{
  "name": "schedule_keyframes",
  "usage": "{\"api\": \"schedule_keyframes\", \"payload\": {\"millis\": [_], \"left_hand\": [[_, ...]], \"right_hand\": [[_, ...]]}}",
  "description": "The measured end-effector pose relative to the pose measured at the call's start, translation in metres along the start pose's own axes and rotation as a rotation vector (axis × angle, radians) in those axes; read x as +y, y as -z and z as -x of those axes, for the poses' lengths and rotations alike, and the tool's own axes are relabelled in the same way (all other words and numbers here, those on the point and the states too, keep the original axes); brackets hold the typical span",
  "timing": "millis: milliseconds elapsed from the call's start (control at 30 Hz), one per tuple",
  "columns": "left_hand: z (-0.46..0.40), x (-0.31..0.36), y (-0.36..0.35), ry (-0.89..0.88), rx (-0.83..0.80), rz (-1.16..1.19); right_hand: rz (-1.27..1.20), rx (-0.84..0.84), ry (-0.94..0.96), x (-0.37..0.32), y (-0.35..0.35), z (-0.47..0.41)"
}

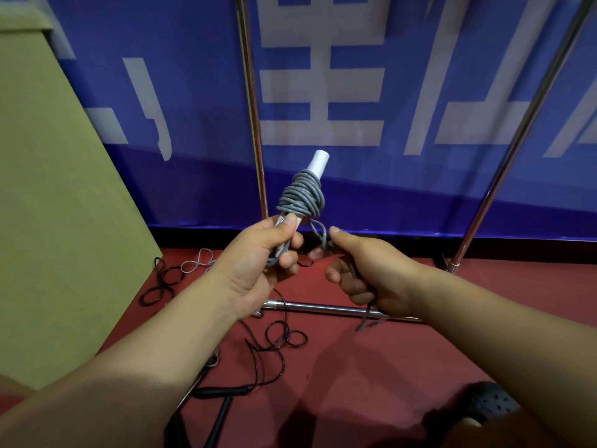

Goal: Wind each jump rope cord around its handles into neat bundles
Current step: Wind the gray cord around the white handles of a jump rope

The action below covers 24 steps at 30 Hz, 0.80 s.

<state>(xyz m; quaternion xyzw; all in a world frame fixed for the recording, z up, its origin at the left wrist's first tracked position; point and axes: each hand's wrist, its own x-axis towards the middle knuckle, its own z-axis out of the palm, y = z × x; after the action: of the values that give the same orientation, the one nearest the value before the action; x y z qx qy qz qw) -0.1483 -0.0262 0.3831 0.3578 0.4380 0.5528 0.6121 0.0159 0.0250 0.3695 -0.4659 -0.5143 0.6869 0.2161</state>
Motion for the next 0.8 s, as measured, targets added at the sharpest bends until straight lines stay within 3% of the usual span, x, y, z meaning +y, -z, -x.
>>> {"api": "schedule_keyframes", "payload": {"millis": [333, 567, 800], "left_hand": [[-0.007, -0.006, 0.013, 0.036, 0.120, -0.144], [-0.008, -0.006, 0.016, 0.039, 0.160, -0.147], [-0.010, -0.009, 0.016, 0.010, 0.161, -0.179]], "right_hand": [[0.287, 0.008, 0.061, 0.009, 0.007, -0.001], [0.214, 0.018, 0.158, 0.008, 0.002, 0.000], [0.255, 0.049, 0.087, 0.008, 0.002, 0.001]]}}
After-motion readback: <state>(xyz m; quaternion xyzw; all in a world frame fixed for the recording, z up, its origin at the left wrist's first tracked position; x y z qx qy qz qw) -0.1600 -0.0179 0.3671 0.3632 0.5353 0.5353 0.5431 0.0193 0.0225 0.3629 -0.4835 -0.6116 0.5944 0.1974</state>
